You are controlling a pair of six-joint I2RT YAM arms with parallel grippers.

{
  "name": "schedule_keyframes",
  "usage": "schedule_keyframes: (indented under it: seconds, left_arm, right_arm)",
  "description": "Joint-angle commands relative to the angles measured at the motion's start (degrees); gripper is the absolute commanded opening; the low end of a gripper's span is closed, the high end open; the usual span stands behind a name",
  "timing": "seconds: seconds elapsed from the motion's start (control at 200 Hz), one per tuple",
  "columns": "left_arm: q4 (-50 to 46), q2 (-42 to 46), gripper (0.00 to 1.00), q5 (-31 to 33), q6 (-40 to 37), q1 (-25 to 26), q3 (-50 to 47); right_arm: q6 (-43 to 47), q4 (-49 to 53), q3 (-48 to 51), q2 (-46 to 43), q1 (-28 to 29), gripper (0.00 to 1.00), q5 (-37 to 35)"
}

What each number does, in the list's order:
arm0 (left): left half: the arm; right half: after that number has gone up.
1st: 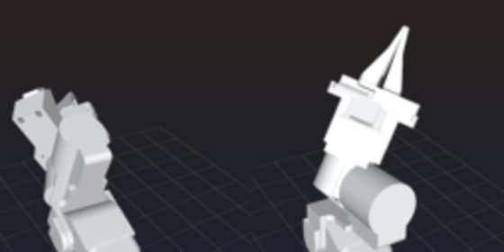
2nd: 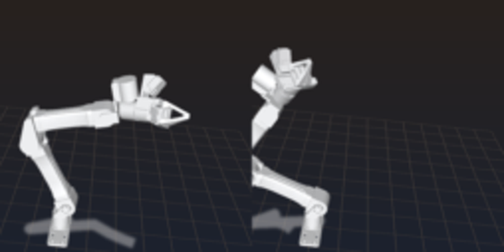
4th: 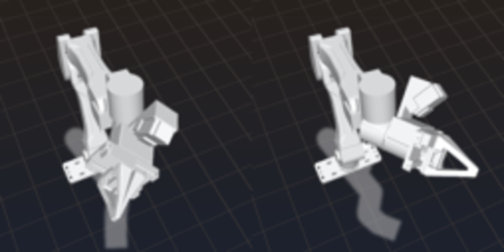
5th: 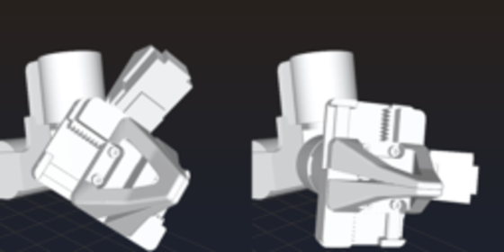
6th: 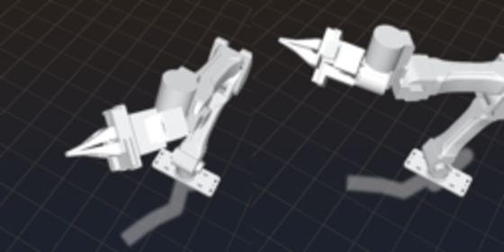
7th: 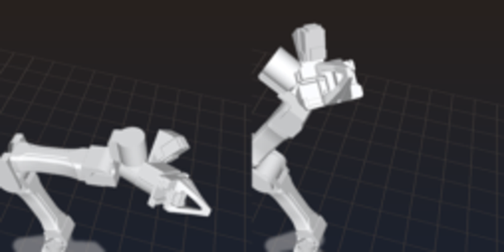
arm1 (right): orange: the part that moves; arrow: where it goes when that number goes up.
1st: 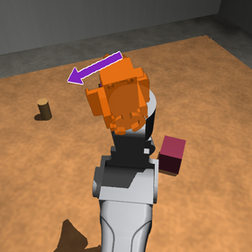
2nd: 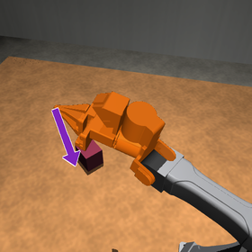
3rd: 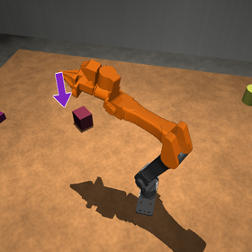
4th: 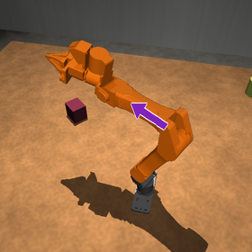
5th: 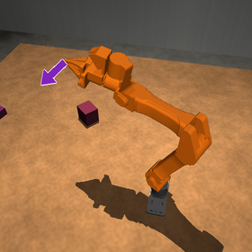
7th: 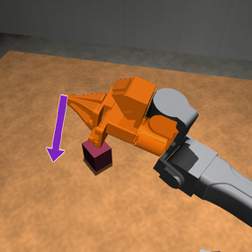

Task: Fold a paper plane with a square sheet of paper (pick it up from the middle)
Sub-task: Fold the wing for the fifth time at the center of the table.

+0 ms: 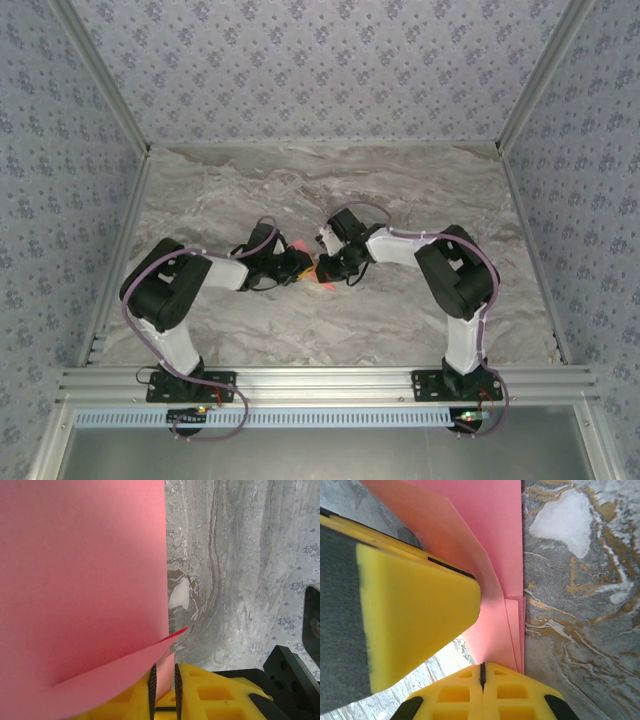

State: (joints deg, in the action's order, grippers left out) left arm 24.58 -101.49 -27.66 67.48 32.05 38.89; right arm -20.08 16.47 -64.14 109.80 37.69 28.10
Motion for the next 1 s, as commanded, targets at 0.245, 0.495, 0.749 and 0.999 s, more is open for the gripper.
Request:
schedule_keyframes:
  seconds: [0.245, 0.495, 0.749, 0.999]
  left_arm:
    - [-7.5, -1.9, 0.18, 2.4, -2.6, -0.3, 2.5]
    - [-10.3, -2.3, 0.16, 3.6, -2.6, -0.4, 3.1]
    - [-13.3, -2.4, 0.15, 4.8, -2.7, -0.4, 3.6]
    - [-14.1, -2.9, 0.14, 5.0, -2.4, -0.4, 3.6]
  right_arm:
    - [1.8, 6.8, 2.7, -2.8, -2.2, 0.0, 1.3]
    - [4.1, 10.3, 3.8, -0.4, -3.0, 0.0, 0.3]
    - [5.6, 13.3, 4.2, -3.0, -3.1, 0.0, 2.0]
    - [5.8, 15.0, 7.1, -3.7, -3.2, 0.0, 3.1]
